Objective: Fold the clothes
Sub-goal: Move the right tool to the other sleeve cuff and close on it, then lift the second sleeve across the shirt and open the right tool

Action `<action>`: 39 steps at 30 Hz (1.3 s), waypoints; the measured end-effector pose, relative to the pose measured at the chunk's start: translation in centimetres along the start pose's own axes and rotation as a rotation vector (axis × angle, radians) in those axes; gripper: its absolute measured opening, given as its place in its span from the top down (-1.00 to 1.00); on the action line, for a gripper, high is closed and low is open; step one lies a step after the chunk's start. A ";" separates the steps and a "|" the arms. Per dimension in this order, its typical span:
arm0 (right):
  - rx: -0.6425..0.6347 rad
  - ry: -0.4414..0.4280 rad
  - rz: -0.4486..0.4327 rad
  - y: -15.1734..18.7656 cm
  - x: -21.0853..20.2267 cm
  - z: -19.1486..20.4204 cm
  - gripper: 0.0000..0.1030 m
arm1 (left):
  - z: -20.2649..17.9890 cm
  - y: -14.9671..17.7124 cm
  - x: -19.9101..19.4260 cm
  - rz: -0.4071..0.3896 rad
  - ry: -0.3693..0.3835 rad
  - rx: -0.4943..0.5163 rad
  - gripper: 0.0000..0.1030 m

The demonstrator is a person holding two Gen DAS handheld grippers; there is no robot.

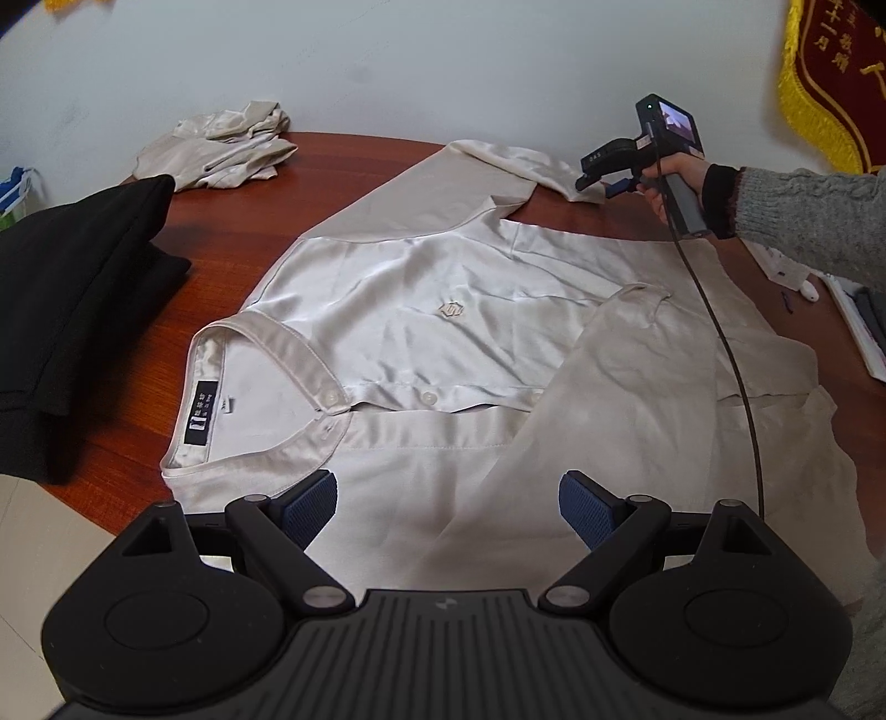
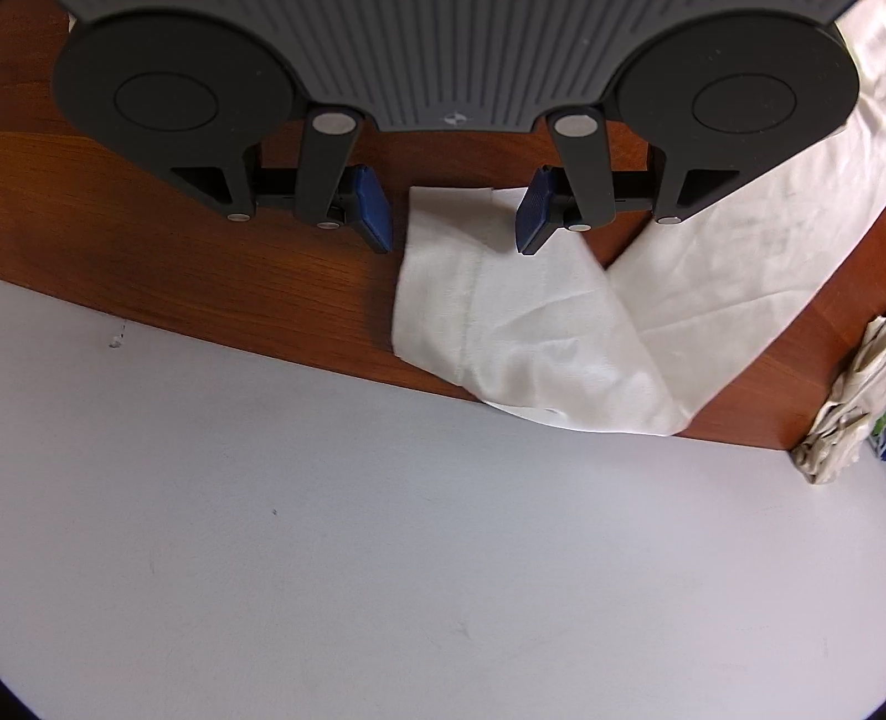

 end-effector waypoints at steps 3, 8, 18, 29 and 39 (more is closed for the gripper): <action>0.002 -0.019 0.002 -0.1 0.3 -0.1 0.40 | 0.4 0.0 0.1 0.007 -0.006 -0.006 -0.72; -0.011 -0.057 -0.031 0.1 -0.8 0.6 0.84 | 0.8 -0.1 0.2 0.010 -0.018 -0.006 -0.72; -0.079 -0.145 -0.141 1.5 -8.9 3.7 0.88 | 1.6 -0.7 1.1 0.011 -0.024 0.024 -0.72; -0.166 -0.194 -0.249 6.1 -20.3 6.9 0.89 | 2.5 -2.1 3.2 0.018 0.015 0.148 -0.72; -0.157 -0.229 -0.290 12.4 -28.7 9.0 0.89 | 3.4 -2.2 5.0 0.050 0.081 0.288 -0.72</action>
Point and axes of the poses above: each gripper's, at about its wrist camera, not at the fingertips, and x roughly the way its jaws point, z to its left, y to its underside, the point moved 1 cm from there along x, roughly the way its jaws point, and after that the axes turned 13 degrees about z, right-handed, at the moved point
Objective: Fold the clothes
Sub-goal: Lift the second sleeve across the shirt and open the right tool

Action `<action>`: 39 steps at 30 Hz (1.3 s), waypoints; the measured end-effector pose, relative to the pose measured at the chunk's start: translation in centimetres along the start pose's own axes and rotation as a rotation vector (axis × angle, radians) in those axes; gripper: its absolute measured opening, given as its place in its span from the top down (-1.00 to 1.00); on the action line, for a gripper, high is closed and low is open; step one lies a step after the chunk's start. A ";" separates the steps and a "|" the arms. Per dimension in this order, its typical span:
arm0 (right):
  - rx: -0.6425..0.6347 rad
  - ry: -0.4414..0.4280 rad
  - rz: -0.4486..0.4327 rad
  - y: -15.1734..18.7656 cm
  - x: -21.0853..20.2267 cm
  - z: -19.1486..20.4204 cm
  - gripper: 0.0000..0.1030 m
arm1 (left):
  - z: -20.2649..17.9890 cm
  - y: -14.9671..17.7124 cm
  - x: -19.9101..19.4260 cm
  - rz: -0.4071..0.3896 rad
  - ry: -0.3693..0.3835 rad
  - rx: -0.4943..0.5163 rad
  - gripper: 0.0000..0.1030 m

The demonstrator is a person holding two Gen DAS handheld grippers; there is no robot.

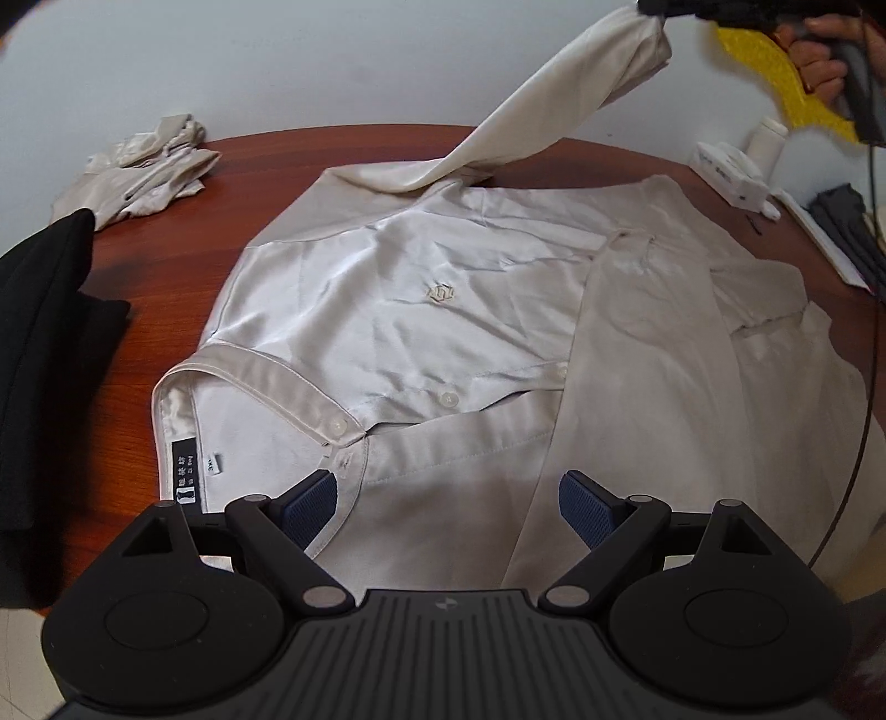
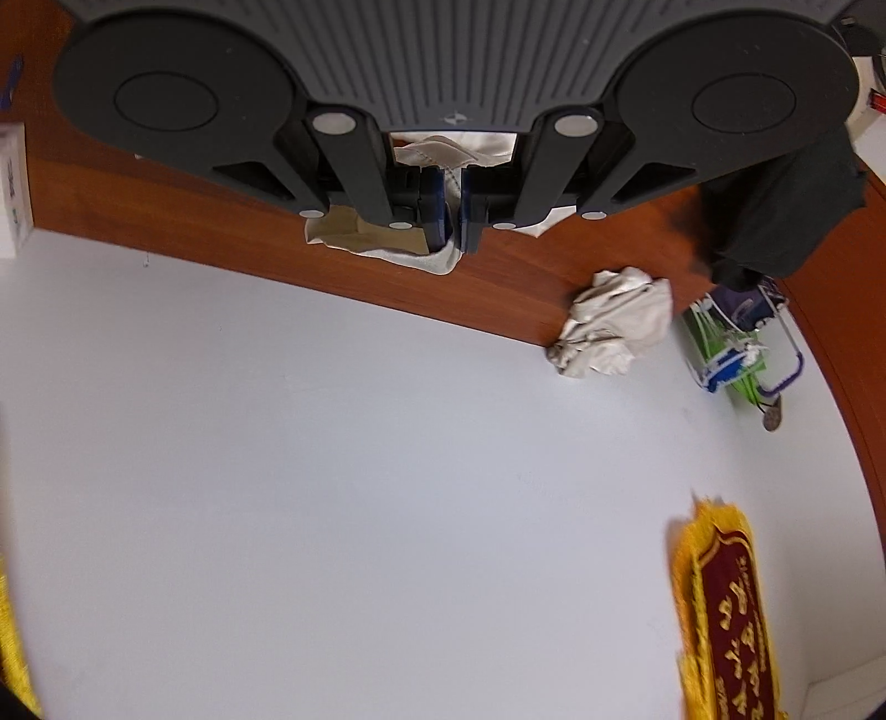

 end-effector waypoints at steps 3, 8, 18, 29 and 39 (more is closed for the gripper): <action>0.006 0.009 -0.011 1.8 -3.0 1.4 0.89 | 0.7 0.1 1.0 0.018 0.012 0.030 -0.72; 0.043 0.044 -0.004 5.8 -6.8 3.2 0.89 | 1.8 0.5 2.7 0.054 0.023 0.082 -0.72; 0.133 0.143 0.017 14.4 -11.0 5.1 0.89 | 2.8 1.0 3.8 0.091 0.033 0.195 -0.72; 0.186 0.232 0.127 24.4 -9.3 4.6 0.85 | 3.0 1.3 3.6 0.112 0.029 0.268 -0.72; 0.223 0.272 0.306 29.5 -8.1 4.4 0.45 | 2.5 1.9 2.4 0.102 0.027 0.282 -0.72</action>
Point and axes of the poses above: each gripper's, at about its wrist camera, not at the fingertips, and x roughly the way its jaws point, z to its left, y to its underside, the point moved 1 cm from there along x, roughly the way its jaws point, and after that the axes turned 13 degrees about z, right-handed, at the moved point
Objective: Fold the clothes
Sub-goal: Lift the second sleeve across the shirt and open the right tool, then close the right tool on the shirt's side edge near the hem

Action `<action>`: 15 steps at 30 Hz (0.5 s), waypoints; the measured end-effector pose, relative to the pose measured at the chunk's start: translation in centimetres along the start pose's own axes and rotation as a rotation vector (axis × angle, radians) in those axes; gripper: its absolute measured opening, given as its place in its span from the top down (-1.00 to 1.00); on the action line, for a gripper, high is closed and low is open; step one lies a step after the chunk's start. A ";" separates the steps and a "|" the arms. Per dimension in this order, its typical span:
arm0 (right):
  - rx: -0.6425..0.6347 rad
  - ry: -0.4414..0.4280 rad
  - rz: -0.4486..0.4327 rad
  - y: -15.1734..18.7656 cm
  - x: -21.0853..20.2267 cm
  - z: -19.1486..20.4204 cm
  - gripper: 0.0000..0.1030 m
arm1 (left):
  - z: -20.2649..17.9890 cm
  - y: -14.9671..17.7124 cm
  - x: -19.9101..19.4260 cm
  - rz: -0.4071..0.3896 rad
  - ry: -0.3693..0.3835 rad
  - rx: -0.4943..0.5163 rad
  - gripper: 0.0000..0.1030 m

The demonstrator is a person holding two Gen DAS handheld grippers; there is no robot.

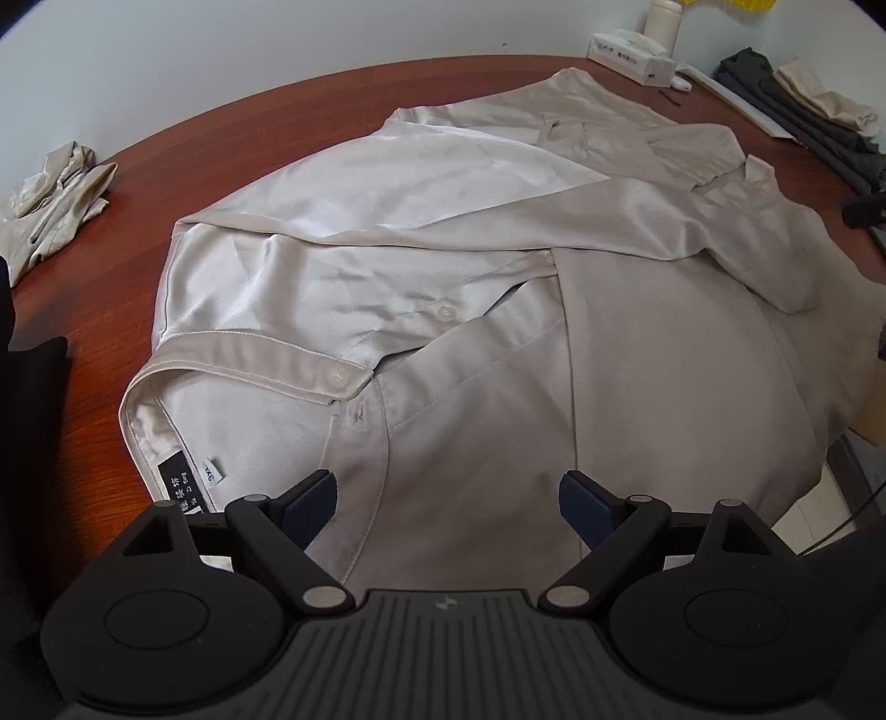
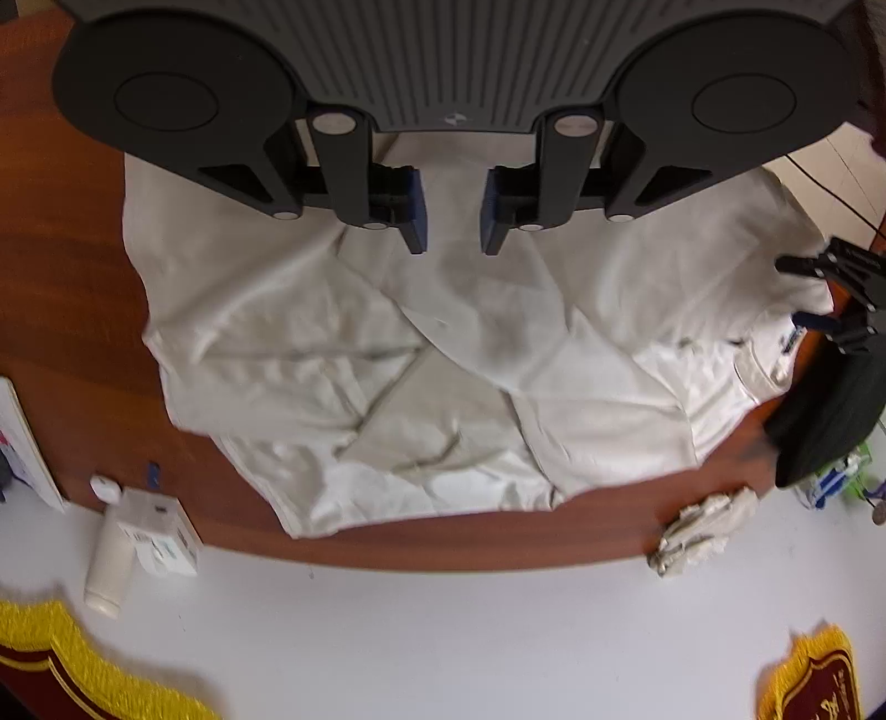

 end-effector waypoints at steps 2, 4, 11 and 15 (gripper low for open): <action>0.013 0.009 0.017 0.3 0.1 -0.5 0.45 | -0.2 0.1 -0.1 0.001 0.000 0.000 -0.72; 0.024 0.017 0.026 0.1 0.2 -1.2 0.43 | -0.5 0.3 -0.1 0.001 0.001 -0.002 -0.72; 0.011 0.021 0.058 -2.0 3.2 -3.8 0.32 | -0.9 -0.1 -1.1 -0.030 -0.008 -0.014 -0.72; -0.033 0.008 0.080 -3.5 5.0 -5.0 0.32 | -1.0 -2.0 -1.6 -0.058 0.002 0.027 -0.72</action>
Point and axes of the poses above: each gripper's, at about its wrist camera, not at the fingertips, and x roughly the way its jaws point, z to its left, y to its underside, the point moved 1 cm from there along x, roughly the way its jaws point, and after that the axes turned 13 degrees about z, right-handed, at the moved point
